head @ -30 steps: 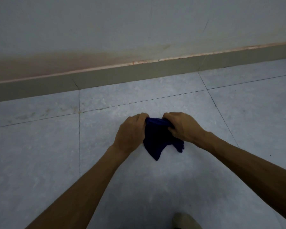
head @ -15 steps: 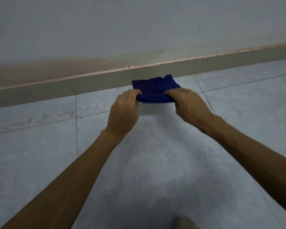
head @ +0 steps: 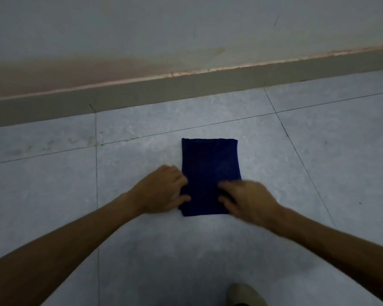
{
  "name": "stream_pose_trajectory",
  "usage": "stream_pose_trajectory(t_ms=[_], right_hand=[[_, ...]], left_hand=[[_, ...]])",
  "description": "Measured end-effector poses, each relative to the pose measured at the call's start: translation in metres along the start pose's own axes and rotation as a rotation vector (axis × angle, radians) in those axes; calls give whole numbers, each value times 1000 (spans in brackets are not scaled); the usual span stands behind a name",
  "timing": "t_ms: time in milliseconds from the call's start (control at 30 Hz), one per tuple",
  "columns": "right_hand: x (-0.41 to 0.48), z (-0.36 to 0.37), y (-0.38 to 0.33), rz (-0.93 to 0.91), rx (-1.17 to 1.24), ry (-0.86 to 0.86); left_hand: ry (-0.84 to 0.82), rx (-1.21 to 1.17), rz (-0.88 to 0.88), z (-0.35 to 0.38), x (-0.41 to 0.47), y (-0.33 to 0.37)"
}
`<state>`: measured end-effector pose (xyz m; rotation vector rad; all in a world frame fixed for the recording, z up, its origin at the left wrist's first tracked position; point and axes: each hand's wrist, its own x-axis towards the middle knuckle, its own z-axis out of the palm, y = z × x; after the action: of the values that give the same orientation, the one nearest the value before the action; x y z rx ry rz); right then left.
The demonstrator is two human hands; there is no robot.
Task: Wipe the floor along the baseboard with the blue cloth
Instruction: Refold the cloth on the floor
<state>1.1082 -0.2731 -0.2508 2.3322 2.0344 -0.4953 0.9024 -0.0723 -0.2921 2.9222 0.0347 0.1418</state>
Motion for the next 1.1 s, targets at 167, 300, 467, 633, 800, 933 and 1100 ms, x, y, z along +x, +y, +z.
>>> stream_pose_trajectory(t_ms=[167, 300, 467, 633, 800, 933, 1100], right_hand=[[85, -17, 52, 106, 57, 279], [111, -5, 67, -7, -42, 228], [121, -6, 70, -7, -51, 188], [123, -18, 66, 1, -18, 155], [106, -19, 63, -24, 21, 245], [78, -14, 60, -73, 69, 287], [45, 11, 48, -98, 95, 277]], left_hand=[[143, 33, -365, 10, 78, -27], [71, 96, -402, 21, 102, -33], [23, 82, -434, 18, 108, -45], [-78, -26, -443, 4, 114, -57], [64, -156, -415, -2, 94, -47], [178, -193, -318, 2, 69, -26], [220, -105, -230, 20, 34, 4]])
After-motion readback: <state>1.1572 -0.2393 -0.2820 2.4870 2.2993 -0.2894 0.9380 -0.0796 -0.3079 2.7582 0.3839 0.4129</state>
